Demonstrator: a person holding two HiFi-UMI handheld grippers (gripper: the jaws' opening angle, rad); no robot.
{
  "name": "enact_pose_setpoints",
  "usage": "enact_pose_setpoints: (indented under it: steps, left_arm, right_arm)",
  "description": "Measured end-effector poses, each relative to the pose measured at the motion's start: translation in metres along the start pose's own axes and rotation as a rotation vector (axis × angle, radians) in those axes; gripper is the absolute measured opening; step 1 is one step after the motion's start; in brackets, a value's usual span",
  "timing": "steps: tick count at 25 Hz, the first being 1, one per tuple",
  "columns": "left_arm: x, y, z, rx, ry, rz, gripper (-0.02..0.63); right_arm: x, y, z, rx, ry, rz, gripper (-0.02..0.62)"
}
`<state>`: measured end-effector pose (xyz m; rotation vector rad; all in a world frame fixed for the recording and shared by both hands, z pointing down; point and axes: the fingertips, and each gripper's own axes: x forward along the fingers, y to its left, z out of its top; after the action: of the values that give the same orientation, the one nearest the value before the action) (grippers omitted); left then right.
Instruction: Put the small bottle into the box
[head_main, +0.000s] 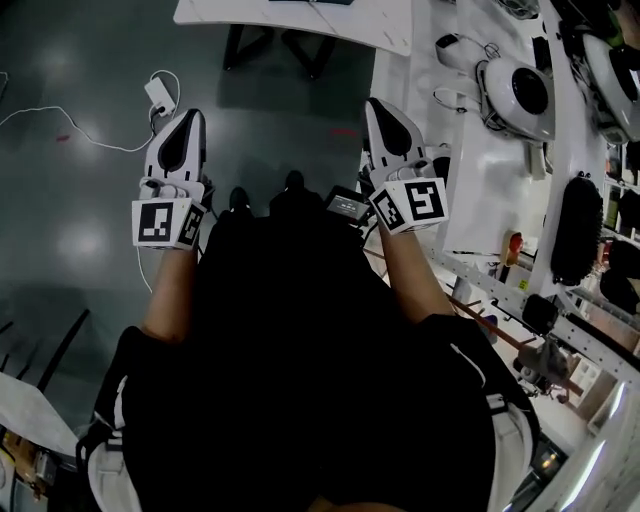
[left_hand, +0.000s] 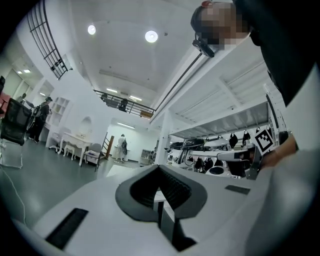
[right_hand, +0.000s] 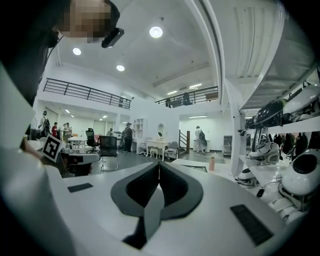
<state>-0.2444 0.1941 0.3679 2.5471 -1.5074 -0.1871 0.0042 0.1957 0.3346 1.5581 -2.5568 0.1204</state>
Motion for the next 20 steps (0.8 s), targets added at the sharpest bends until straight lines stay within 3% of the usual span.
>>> enact_pose_setpoints:
  steps: [11,16,20]
  left_arm:
    - [0.051,-0.067,0.017,0.071,0.013,-0.083,0.015]
    - [0.072,-0.11,0.022,0.108,0.024,-0.185,0.015]
    - [0.08,-0.117,0.011,0.111,0.078,-0.2,0.015]
  right_arm:
    - [-0.013,-0.033,0.02,0.013,-0.089,0.07,0.032]
    - [-0.039,-0.065,-0.005,0.087,-0.066,0.016,0.032]
    - [-0.047,-0.073,-0.014,0.106,-0.072,0.016,0.032]
